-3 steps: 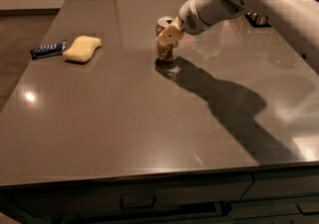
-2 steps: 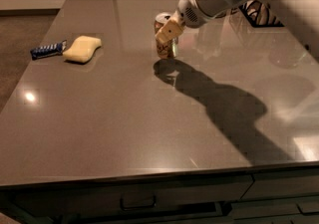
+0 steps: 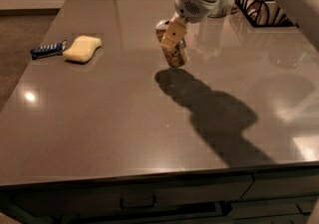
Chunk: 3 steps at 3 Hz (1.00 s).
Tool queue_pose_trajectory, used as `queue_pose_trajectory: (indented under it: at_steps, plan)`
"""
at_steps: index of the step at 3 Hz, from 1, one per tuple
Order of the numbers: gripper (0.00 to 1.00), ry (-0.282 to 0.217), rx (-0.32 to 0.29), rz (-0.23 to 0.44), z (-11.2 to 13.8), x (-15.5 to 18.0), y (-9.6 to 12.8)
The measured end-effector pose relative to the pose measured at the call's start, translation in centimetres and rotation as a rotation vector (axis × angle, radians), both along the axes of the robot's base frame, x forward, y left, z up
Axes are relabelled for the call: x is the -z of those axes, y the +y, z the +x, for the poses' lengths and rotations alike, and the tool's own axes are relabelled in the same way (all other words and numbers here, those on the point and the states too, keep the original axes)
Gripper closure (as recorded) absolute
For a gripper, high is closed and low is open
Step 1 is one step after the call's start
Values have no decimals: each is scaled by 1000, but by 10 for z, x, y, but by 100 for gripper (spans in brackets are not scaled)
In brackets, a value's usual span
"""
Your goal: Knock orange can over
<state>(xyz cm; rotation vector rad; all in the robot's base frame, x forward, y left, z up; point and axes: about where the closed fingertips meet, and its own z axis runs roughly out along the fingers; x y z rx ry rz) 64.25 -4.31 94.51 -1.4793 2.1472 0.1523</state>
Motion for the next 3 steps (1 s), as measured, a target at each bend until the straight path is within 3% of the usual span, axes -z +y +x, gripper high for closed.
queue_pose_trajectory:
  at_steps: [2,3]
  plan:
    - [100,68,-155,-269,-34,19,10]
    - [100,99,-211,-371,-38,31,11]
